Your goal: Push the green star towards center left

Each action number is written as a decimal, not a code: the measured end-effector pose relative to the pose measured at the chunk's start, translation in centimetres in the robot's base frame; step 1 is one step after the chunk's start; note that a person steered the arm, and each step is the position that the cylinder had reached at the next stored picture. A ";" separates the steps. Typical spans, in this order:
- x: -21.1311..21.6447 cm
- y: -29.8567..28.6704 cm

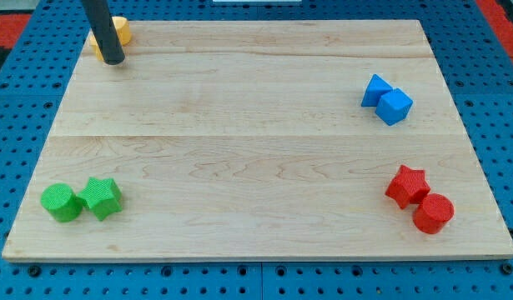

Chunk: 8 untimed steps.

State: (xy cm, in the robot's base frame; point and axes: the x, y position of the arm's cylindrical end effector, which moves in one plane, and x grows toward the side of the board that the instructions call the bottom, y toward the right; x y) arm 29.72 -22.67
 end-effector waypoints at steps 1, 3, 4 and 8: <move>4.6 0.0; 7.7 10.0; 11.5 15.8; 30.2 21.8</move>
State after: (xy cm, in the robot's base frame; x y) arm 59.87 -0.84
